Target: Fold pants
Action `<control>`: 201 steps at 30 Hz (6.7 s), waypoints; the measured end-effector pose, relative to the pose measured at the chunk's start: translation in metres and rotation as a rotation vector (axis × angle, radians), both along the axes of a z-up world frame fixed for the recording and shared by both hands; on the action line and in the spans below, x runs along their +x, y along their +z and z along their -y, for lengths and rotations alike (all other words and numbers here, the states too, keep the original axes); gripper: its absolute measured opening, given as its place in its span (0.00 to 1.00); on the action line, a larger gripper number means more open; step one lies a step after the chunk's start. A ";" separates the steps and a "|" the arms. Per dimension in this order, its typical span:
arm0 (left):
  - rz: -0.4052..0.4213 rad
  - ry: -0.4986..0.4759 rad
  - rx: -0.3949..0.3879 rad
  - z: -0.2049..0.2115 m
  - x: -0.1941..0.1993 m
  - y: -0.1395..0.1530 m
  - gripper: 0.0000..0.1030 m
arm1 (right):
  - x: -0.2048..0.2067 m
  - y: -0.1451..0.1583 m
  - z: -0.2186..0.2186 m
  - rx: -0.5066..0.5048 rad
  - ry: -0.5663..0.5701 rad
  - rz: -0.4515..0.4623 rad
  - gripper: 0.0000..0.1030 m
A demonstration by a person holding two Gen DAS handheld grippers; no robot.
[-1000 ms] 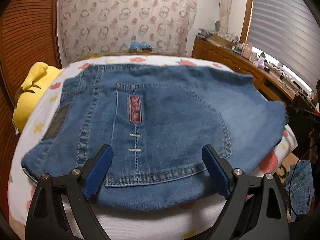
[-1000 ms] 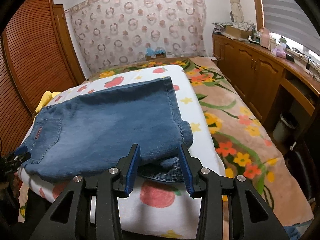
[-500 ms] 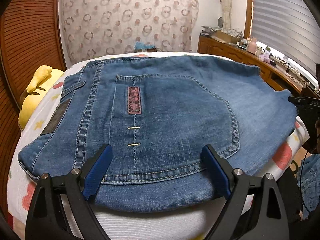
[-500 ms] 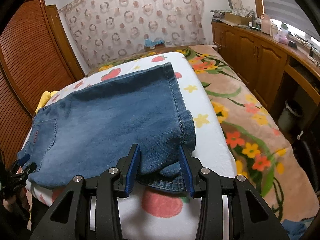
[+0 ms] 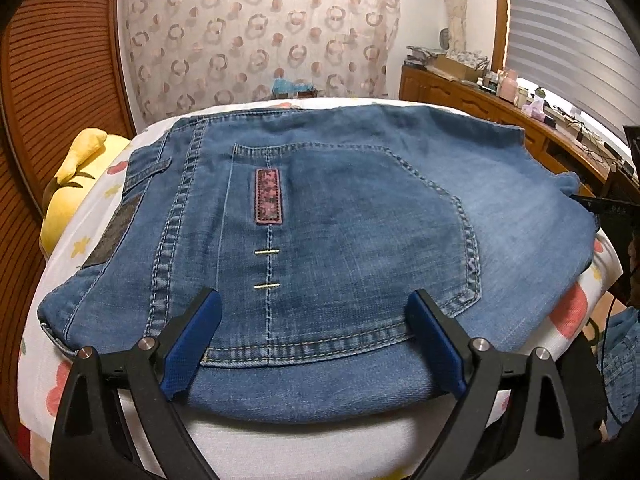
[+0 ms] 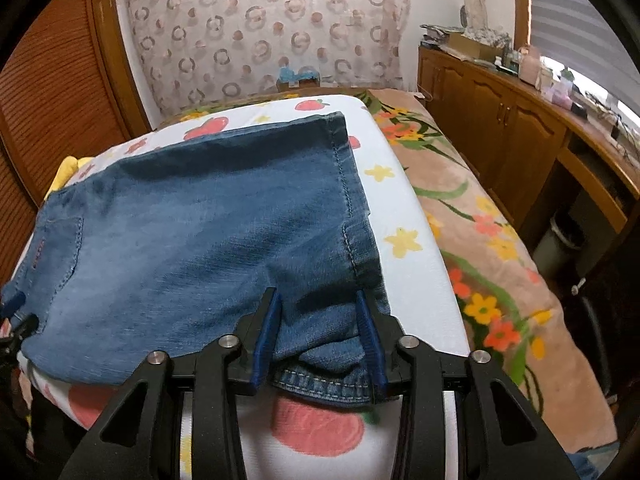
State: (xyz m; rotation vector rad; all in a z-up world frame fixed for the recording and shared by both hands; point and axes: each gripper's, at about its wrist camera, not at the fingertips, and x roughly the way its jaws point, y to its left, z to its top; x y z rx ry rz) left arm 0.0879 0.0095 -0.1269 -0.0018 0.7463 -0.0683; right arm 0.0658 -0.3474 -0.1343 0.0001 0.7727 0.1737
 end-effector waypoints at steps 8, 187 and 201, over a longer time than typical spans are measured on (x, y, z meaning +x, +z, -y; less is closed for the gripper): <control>-0.022 0.021 0.015 0.002 -0.004 0.002 0.91 | -0.014 0.010 0.002 0.040 0.034 0.062 0.04; 0.076 0.008 -0.136 -0.120 -0.035 0.051 0.48 | 0.023 0.025 -0.205 -0.013 0.455 -0.033 0.35; 0.079 -0.023 -0.143 -0.083 -0.021 0.052 0.82 | 0.003 0.013 -0.187 -0.020 0.428 0.002 0.35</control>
